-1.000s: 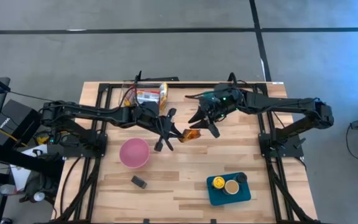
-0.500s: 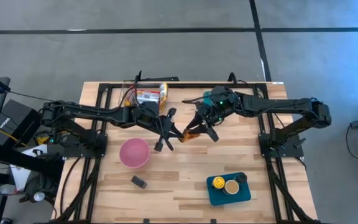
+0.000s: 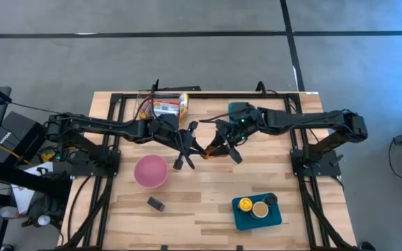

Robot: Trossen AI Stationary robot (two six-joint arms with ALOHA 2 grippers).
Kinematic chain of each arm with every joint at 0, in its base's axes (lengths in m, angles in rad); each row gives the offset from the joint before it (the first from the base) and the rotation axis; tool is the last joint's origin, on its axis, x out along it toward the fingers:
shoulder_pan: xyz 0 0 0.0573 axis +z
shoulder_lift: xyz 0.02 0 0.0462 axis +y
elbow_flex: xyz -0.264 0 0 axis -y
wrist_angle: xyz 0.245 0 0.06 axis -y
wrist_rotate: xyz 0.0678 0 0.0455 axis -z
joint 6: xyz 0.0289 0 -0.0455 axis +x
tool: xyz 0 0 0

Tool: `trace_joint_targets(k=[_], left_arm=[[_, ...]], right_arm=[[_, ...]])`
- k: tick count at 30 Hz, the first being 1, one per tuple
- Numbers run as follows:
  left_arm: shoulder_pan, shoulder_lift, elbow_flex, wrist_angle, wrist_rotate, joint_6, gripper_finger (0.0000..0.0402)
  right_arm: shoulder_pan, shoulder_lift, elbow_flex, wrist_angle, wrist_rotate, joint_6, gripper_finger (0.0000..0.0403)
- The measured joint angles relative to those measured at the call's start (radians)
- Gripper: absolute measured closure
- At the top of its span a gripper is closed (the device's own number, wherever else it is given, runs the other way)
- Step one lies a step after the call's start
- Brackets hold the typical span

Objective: Pick & Place Food Item
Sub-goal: Put the orange seasoning pack into the blue bin

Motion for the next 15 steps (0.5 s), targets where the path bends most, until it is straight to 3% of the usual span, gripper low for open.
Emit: trace_joint_targets(k=[15], left_arm=[[0.000,0.000,0.000,-0.002,0.000,-0.022,0.0401]], right_arm=[[-0.001,-0.009,0.000,-0.025,0.003,0.016,0.0341]])
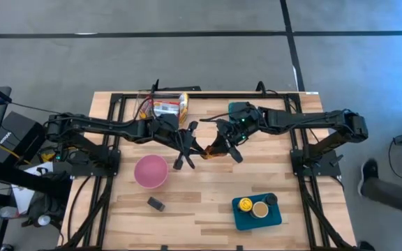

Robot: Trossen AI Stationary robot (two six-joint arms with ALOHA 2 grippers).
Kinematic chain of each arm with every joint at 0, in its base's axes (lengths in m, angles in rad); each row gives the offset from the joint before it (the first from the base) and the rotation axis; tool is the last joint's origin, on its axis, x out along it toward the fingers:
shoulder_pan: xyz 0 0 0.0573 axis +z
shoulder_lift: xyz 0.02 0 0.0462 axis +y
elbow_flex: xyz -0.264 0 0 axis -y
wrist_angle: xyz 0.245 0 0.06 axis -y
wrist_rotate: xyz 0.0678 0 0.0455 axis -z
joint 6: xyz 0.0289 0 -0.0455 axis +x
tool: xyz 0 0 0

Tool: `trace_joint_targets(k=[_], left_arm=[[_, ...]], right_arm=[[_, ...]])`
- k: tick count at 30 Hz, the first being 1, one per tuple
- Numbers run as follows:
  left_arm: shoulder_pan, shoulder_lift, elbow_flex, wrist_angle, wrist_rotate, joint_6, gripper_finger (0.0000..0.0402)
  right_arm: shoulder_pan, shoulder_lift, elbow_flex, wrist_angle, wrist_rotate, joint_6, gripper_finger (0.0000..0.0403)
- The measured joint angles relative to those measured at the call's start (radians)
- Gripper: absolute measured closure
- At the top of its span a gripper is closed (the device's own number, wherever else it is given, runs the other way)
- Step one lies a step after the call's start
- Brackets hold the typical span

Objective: Pick & Place Food Item
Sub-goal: Put the orange seasoning pack into the blue bin

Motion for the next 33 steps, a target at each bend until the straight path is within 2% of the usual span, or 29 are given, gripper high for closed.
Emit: trace_joint_targets(k=[10,22,27,33], left_arm=[[0.000,0.000,0.000,0.000,0.000,0.000,0.0401],[0.001,0.000,-0.001,-0.001,-0.002,0.000,0.0397],[0.001,0.000,-0.001,0.002,-0.002,-0.001,0.0374],[0.001,0.000,-0.001,0.001,-0.048,-0.053,0.0317]], right_arm=[[0.000,0.000,0.000,0.000,0.000,0.018,0.0398],[0.000,0.000,0.000,-0.012,0.028,0.045,0.0402],[0.000,-0.021,0.000,-0.027,0.052,0.045,0.0402],[0.000,-0.073,0.000,-0.092,0.116,0.045,0.0403]])
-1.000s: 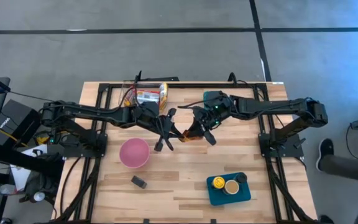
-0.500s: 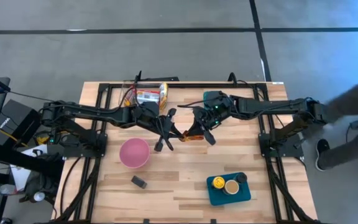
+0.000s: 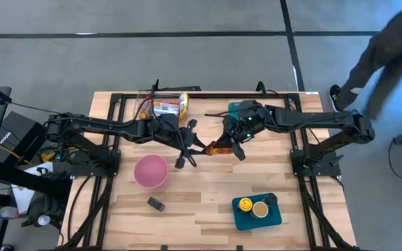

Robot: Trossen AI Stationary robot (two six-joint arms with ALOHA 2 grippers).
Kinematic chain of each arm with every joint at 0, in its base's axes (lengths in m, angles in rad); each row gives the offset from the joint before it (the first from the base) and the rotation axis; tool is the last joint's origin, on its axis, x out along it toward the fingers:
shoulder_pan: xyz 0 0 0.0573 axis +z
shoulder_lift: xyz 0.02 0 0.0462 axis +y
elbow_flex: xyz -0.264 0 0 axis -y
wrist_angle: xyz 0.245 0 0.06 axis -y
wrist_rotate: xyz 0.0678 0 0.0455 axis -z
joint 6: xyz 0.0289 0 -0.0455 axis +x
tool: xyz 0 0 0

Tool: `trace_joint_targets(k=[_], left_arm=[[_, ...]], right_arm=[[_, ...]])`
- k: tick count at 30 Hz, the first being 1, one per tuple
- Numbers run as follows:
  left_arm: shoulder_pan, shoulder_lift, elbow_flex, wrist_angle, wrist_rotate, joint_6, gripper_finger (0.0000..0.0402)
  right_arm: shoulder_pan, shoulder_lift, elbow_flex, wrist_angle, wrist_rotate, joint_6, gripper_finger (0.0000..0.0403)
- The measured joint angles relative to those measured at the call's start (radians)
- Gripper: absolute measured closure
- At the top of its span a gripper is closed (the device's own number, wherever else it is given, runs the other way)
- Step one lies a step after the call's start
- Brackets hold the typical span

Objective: Pick & Place Food Item
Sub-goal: Put the orange seasoning pack into the blue bin

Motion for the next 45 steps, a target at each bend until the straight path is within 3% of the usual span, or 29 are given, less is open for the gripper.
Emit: trace_joint_targets(k=[4,12,18,24,28,32,40,45], left_arm=[[0.002,0.000,0.000,0.009,-0.052,-0.054,0.0284],[0.031,0.000,0.000,0.030,-0.058,-0.208,0.0243],[0.035,0.000,0.000,0.061,-0.058,-0.211,0.0237],[0.035,0.000,0.000,0.092,-0.058,-0.210,0.0247],[0.035,0.000,0.000,0.106,-0.058,-0.208,0.0253],[0.035,0.000,0.000,0.133,-0.058,-0.207,0.0258],[0.035,0.000,0.000,0.200,-0.091,-0.207,0.0259],[0.035,0.000,0.000,0.249,-0.104,-0.207,0.0261]], right_arm=[[0.000,-0.035,0.000,-0.036,0.043,0.000,0.0403],[0.000,-0.101,0.000,-0.056,0.151,0.030,0.0403],[0.013,-0.162,0.000,-0.090,0.226,0.055,0.0403],[0.064,-0.228,0.000,-0.191,0.231,0.113,0.0403],[0.129,-0.269,0.000,-0.256,0.234,0.175,0.0403],[0.229,-0.307,0.000,-0.297,0.308,0.260,0.0403],[0.504,-0.327,0.000,-0.355,0.612,0.475,0.0403],[0.648,-0.307,0.000,-0.351,0.735,0.564,0.0403]])
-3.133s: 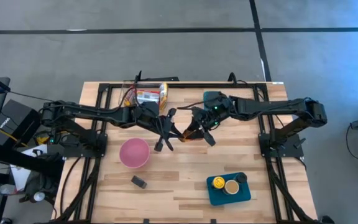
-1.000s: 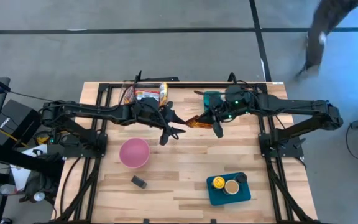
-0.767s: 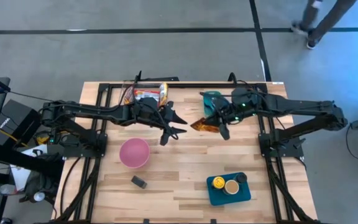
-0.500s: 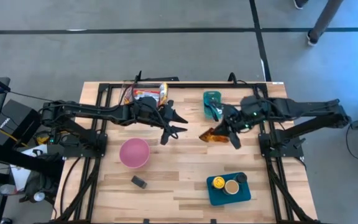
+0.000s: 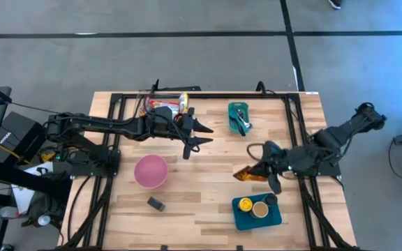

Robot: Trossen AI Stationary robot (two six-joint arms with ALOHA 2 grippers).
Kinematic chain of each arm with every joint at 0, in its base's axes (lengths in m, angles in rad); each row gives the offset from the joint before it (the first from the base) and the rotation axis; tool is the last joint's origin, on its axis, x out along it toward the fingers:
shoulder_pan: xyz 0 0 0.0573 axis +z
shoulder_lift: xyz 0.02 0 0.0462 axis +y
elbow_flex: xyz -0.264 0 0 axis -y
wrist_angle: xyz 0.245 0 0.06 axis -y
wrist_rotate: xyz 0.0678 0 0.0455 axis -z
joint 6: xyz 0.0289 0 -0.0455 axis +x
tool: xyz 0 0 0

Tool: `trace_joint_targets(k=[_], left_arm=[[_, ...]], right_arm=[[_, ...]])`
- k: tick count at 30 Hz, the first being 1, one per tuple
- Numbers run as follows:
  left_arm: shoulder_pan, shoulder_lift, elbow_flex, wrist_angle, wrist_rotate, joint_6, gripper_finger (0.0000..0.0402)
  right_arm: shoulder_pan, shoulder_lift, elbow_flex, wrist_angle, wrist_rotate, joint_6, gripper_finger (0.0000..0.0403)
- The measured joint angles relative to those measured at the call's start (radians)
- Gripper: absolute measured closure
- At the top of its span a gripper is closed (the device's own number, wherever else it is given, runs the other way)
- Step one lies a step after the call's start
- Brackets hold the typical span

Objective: Pick & Place Food Item
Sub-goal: Put the orange seasoning pack into the blue bin

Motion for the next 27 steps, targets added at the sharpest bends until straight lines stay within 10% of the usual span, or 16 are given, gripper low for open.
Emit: trace_joint_targets(k=[27], left_arm=[[-0.009,0.000,0.000,0.045,-0.003,-0.003,0.0262]], right_arm=[[0.697,0.199,-0.001,-0.146,0.508,0.344,0.0403]])
